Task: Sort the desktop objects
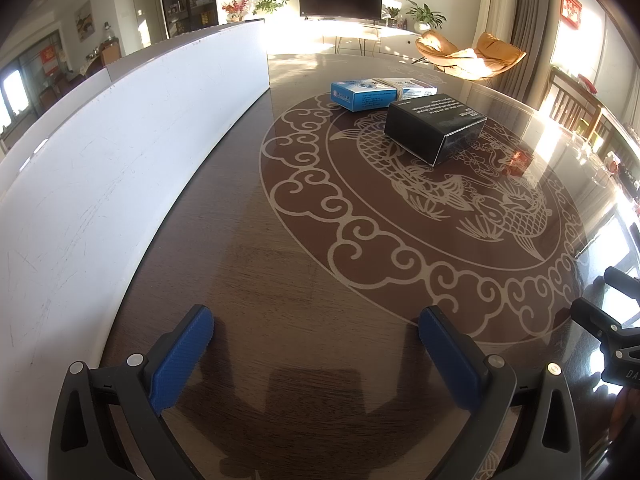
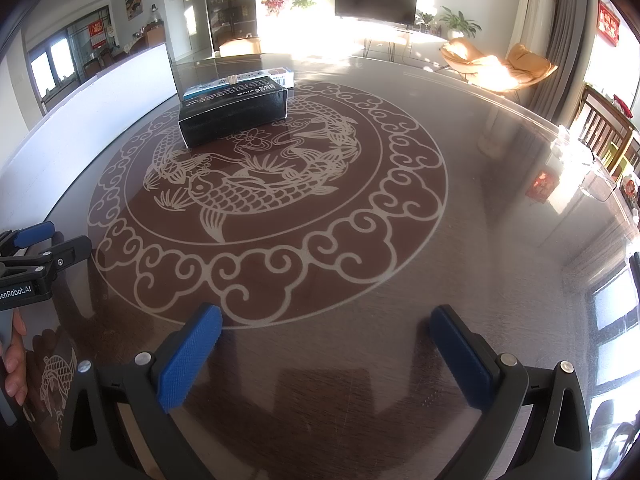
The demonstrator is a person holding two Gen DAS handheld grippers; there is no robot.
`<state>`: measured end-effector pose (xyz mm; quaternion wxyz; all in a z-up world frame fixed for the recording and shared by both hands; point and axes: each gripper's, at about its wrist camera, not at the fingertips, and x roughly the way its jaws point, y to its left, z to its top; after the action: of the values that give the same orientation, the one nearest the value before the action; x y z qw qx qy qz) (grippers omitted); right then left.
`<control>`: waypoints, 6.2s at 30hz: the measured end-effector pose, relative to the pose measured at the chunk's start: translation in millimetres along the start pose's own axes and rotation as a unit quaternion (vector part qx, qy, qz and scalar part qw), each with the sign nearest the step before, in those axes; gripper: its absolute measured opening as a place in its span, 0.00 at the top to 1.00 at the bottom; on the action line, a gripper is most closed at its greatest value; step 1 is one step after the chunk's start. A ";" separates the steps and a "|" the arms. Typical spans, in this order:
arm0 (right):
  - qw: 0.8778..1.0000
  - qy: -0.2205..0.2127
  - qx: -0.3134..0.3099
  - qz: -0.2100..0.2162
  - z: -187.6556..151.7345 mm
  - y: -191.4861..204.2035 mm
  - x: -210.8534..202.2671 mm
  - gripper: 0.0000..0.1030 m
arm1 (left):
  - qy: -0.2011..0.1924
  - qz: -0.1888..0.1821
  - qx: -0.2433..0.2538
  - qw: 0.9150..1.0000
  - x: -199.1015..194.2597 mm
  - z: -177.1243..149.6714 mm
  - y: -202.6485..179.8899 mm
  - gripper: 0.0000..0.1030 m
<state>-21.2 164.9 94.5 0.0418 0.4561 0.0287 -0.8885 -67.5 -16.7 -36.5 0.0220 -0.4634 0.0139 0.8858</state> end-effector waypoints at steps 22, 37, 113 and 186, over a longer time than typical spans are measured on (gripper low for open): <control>1.000 0.000 0.000 0.000 0.1 -0.2 0.1 0.00 | 0.000 0.000 0.000 1.000 0.2 0.2 -0.1 0.00; 1.000 0.000 0.000 0.000 0.0 -0.2 0.1 0.00 | 0.000 0.000 0.000 1.000 0.1 0.2 -0.1 0.00; 1.000 0.000 0.000 0.000 0.3 -0.9 0.1 0.00 | 0.000 0.000 0.000 1.000 0.2 0.3 -0.2 0.00; 1.000 0.000 -0.015 0.014 8.0 -31.3 11.5 0.00 | 0.017 -0.020 0.030 0.999 3.0 7.2 -5.7 0.00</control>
<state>-37.4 194.8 90.2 0.0609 0.4555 0.0354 -0.8874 -74.8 -10.6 -34.9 0.0539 -0.4777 0.0318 0.8763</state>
